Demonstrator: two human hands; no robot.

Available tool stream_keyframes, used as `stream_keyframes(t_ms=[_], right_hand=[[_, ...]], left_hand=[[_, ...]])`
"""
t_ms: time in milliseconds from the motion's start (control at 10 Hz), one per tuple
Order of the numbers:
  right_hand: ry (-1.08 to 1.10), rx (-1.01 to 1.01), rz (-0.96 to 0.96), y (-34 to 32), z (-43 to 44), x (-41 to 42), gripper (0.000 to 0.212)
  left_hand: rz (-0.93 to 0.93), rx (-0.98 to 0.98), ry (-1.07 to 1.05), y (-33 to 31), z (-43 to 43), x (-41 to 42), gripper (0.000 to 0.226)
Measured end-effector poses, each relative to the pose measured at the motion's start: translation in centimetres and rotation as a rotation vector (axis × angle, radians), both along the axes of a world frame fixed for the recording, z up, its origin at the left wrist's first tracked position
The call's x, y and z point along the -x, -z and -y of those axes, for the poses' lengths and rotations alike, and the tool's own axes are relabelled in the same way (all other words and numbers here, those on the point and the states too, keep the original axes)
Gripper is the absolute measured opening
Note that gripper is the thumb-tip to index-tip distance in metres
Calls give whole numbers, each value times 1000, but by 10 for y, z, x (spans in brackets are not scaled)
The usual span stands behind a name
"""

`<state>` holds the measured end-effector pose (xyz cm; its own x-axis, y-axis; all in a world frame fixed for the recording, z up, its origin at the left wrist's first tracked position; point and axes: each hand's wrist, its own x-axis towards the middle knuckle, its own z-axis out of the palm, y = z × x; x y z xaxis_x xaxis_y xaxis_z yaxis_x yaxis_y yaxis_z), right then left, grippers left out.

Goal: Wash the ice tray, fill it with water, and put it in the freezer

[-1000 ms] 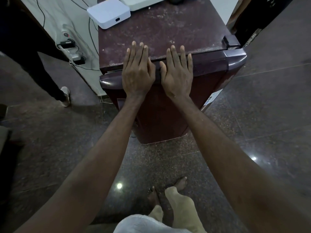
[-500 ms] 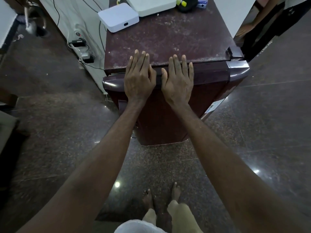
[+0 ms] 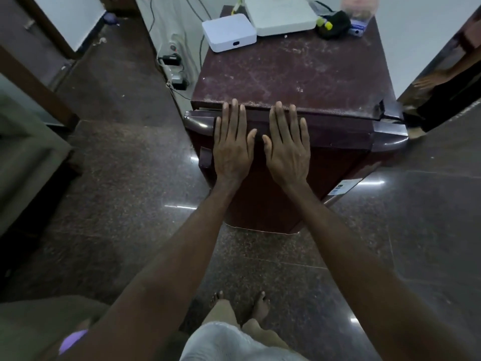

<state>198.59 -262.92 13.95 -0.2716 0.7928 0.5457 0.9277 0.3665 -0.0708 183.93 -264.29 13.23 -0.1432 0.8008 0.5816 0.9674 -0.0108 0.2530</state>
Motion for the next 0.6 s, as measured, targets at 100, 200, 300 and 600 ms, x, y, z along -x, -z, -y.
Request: stream_keyframes(t_ms=[100, 200, 300, 600], right_hand=[[-40, 78, -32, 17, 24, 1, 60], [-133, 188, 34, 54, 63, 4, 63], [-190, 287, 148, 99, 93, 5, 65], [-370, 387, 243, 130, 112, 80, 68]], left_hand=[[57, 73, -4, 16, 25, -6, 67], [0, 198, 1, 50, 68, -5, 70], [-127, 346, -4, 91, 112, 13, 68], [-163, 525, -97, 129, 163, 103, 75]])
